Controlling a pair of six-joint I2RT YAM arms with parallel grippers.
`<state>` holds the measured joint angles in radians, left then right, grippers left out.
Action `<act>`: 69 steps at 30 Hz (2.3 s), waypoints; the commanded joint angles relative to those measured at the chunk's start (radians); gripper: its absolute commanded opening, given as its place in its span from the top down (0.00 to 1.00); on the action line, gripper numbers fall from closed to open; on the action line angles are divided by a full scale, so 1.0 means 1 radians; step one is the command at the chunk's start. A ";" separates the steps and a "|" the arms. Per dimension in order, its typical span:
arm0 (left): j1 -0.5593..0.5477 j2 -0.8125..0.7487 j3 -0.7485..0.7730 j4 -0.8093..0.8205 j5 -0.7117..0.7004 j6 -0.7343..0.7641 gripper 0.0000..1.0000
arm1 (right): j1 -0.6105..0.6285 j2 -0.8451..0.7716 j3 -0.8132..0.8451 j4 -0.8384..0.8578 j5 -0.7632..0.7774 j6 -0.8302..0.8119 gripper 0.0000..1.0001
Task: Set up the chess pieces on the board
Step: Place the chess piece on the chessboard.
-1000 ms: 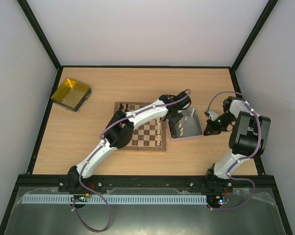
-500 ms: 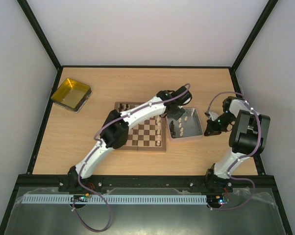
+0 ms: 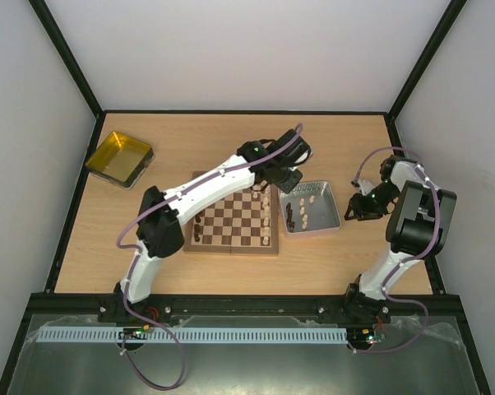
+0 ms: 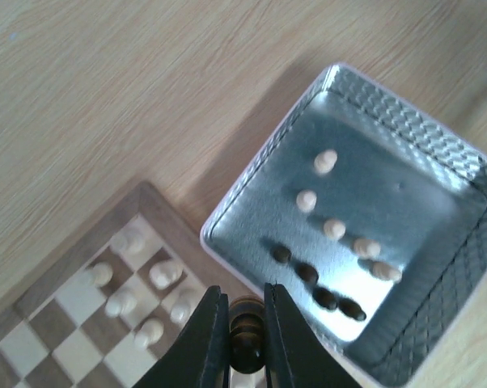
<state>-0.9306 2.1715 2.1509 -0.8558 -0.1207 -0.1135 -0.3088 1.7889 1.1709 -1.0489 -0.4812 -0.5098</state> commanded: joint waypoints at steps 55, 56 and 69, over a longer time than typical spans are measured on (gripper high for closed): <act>0.235 -0.518 -1.088 0.420 -0.203 -0.202 0.97 | -0.036 0.005 0.018 -0.003 0.069 -0.016 0.53; 0.238 -0.518 -1.088 0.421 -0.202 -0.202 0.98 | -0.036 0.005 0.018 -0.003 0.068 -0.016 0.53; 0.260 -0.492 -1.096 0.409 -0.206 -0.198 0.98 | -0.036 0.005 0.025 -0.006 0.056 -0.013 0.53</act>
<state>-0.6838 1.6764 1.0634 -0.4385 -0.3153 -0.3035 -0.3397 1.7927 1.1770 -1.0382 -0.4259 -0.5152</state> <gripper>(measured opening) 0.093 0.466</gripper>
